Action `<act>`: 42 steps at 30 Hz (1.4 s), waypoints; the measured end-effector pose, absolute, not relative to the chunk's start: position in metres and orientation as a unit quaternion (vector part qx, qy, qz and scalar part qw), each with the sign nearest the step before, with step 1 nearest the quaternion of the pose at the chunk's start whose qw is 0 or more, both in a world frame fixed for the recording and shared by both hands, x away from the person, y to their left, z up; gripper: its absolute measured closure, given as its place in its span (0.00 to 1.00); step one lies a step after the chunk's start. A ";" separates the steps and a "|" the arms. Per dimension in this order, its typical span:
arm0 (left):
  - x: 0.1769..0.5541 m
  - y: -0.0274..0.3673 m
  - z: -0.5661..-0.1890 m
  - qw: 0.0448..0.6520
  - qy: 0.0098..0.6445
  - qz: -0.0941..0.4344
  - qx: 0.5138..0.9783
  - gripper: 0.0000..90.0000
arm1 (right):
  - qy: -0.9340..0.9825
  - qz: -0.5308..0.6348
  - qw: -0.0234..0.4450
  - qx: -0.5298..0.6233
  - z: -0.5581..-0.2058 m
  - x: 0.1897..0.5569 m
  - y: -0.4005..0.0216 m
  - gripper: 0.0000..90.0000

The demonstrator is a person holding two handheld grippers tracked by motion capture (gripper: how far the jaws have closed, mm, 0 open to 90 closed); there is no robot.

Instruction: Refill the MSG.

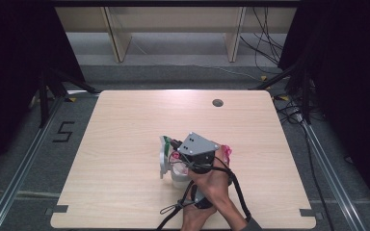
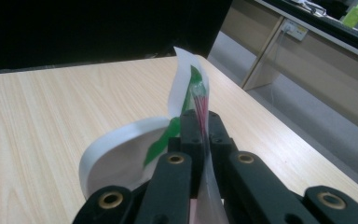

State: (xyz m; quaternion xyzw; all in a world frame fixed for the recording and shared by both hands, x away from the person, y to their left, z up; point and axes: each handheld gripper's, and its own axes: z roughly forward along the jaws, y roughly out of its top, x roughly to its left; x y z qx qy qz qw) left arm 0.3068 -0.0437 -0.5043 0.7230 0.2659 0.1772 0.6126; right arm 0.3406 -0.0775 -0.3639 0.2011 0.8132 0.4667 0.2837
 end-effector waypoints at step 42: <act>0.307 -0.042 -0.504 0.613 0.263 0.181 0.723 0.84 | 0.812 0.470 0.281 0.200 -0.363 0.341 -0.076 1.00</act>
